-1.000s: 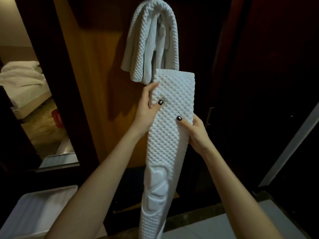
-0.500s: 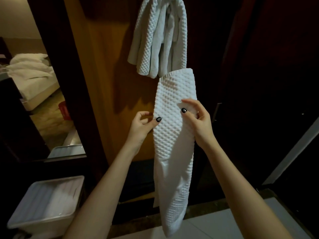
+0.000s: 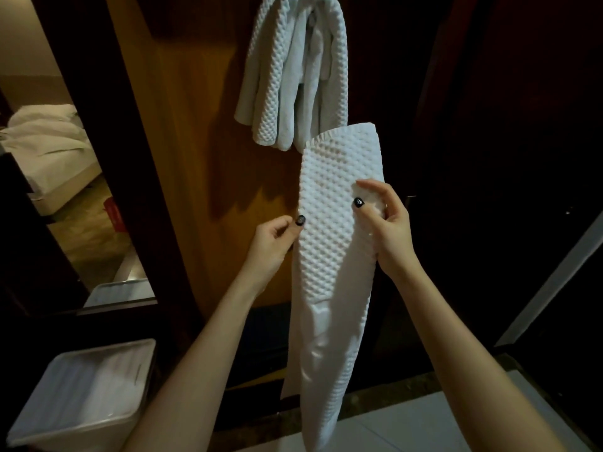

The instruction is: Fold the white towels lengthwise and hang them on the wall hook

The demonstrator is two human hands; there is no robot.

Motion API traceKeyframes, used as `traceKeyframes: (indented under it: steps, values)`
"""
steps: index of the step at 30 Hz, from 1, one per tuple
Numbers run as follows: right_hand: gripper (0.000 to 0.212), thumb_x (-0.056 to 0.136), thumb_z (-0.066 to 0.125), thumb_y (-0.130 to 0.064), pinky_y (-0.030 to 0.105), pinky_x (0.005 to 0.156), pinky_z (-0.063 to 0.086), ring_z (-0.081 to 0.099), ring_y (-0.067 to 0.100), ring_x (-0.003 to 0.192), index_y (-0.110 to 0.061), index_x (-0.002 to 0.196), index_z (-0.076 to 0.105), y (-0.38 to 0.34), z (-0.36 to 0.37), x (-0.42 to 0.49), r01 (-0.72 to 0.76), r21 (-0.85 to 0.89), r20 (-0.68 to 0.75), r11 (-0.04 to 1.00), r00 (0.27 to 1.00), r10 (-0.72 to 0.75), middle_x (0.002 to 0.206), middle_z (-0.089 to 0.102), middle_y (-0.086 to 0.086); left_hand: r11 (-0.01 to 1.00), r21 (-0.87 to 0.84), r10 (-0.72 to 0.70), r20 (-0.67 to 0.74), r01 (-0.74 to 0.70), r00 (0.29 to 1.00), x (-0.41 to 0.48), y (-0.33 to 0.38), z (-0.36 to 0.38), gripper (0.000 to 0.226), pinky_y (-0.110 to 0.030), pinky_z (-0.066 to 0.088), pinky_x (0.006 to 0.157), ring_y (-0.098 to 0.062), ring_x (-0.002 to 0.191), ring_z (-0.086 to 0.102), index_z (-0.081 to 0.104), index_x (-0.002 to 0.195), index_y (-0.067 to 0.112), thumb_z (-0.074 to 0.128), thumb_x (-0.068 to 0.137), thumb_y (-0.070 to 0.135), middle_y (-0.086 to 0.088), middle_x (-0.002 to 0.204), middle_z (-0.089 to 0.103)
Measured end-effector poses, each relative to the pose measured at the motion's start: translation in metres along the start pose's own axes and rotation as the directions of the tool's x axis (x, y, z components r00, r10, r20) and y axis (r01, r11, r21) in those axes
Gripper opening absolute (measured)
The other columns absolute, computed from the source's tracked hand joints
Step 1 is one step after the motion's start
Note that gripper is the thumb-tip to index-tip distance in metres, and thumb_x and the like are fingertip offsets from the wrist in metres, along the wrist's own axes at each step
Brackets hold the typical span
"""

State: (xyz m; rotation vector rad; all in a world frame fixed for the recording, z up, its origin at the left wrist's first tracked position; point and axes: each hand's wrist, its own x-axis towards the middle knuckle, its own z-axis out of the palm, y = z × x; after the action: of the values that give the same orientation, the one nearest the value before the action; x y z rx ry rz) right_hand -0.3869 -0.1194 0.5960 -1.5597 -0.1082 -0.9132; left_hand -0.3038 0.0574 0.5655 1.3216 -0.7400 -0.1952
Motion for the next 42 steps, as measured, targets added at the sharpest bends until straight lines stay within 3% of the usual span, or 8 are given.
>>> traceKeyframes:
  steps: [3, 12, 18, 21, 26, 30, 35, 42]
  values:
    - [0.026, 0.091, 0.065, -0.009, 0.018, 0.081, 0.049, 0.062, 0.004, 0.104, -0.030, 0.105, 0.067, -0.004, -0.004, 0.004, -0.013, 0.059, 0.005, 0.998, 1.000, 0.012, 0.108, 0.066, -0.021, 0.983, -0.162, -0.066, 0.118, 0.084, 0.991, -0.001, 0.002, -0.003, 0.029, -0.020, 0.049, 0.088, -0.012, 0.110, 0.063, 0.076, 0.099, 0.024, 0.053, 0.090, 0.039, 0.002, 0.110, 0.071]
    - [0.027, 0.086, 0.062, -0.011, 0.030, 0.068, 0.058, 0.071, 0.018, 0.088, -0.034, 0.097, 0.071, -0.018, -0.016, 0.017, -0.241, 0.257, 0.136, 0.936, 0.968, 0.212, 0.108, 0.071, -0.007, 0.963, -0.255, -0.078, 0.060, 0.091, 0.995, 0.010, 0.025, 0.004, 0.009, -0.024, 0.053, 0.071, -0.012, 0.075, 0.066, 0.077, 0.074, 0.015, 0.069, 0.069, 0.011, 0.000, 0.076, 0.072]
    - [0.023, 0.088, 0.059, -0.010, 0.031, 0.068, 0.057, 0.071, 0.020, 0.090, -0.028, 0.099, 0.068, -0.018, -0.020, 0.024, -0.297, 0.381, 0.165, 0.876, 0.954, 0.252, 0.107, 0.072, 0.001, 0.952, 0.022, 0.306, -0.072, -0.305, 0.949, 0.007, 0.036, 0.020, 0.031, -0.012, 0.045, 0.066, 0.000, 0.071, 0.055, 0.057, 0.086, 0.026, 0.065, 0.080, -0.003, 0.014, 0.074, 0.060]
    - [0.022, 0.091, 0.058, -0.006, 0.029, 0.064, 0.057, 0.071, 0.018, 0.085, -0.025, 0.097, 0.068, -0.017, -0.014, 0.024, -0.269, 0.417, 0.119, 0.868, 0.963, 0.242, 0.102, 0.073, -0.002, 0.926, 0.203, 0.346, -0.122, -0.318, 0.930, 0.005, 0.037, 0.025, 0.024, -0.007, 0.043, 0.071, 0.007, 0.078, 0.058, 0.065, 0.082, 0.026, 0.058, 0.083, 0.003, 0.022, 0.079, 0.066]
    - [0.018, 0.092, 0.060, -0.004, 0.029, 0.068, 0.057, 0.071, 0.018, 0.087, -0.018, 0.099, 0.067, -0.014, 0.001, 0.022, -0.189, 0.281, -0.042, 0.941, 0.977, 0.209, 0.101, 0.071, -0.005, 0.982, 0.084, 0.168, 0.003, -0.167, 0.986, -0.001, 0.032, 0.019, 0.013, -0.012, 0.049, 0.074, 0.000, 0.092, 0.067, 0.072, 0.093, 0.033, 0.061, 0.092, 0.025, 0.016, 0.097, 0.073]
    - [0.034, 0.092, 0.062, -0.009, 0.031, 0.081, 0.057, 0.066, 0.019, 0.109, -0.034, 0.116, 0.064, -0.022, 0.002, 0.030, -0.143, 0.217, -0.001, 0.966, 0.989, 0.146, 0.122, 0.065, -0.008, 0.957, 0.138, 0.280, -0.209, -0.256, 0.937, 0.010, 0.035, 0.023, 0.023, -0.009, 0.046, 0.061, 0.006, 0.070, 0.063, 0.073, 0.074, 0.038, 0.072, 0.082, 0.016, 0.019, 0.074, 0.070]
    - [0.084, 0.091, 0.062, -0.014, 0.043, 0.102, 0.049, 0.049, 0.013, 0.132, -0.048, 0.149, 0.014, -0.014, -0.015, -0.004, -0.200, 0.154, 0.172, 0.968, 0.970, 0.173, 0.148, 0.041, -0.015, 0.966, 0.028, 0.254, -0.269, -0.256, 0.929, 0.028, 0.044, 0.027, 0.018, -0.017, 0.046, 0.060, -0.001, 0.065, 0.057, 0.065, 0.069, 0.024, 0.071, 0.083, 0.012, 0.013, 0.066, 0.064]
    - [0.068, 0.089, 0.069, -0.013, 0.025, 0.092, 0.053, 0.054, 0.002, 0.124, -0.053, 0.138, 0.042, -0.010, 0.000, -0.014, -0.057, 0.047, 0.158, 0.997, 0.986, 0.049, 0.134, 0.050, -0.033, 0.912, 0.326, 0.308, -0.137, -0.250, 0.942, 0.059, 0.063, 0.026, 0.008, -0.015, 0.045, 0.068, -0.004, 0.074, 0.055, 0.061, 0.090, 0.003, 0.064, 0.089, 0.009, -0.005, 0.082, 0.062]
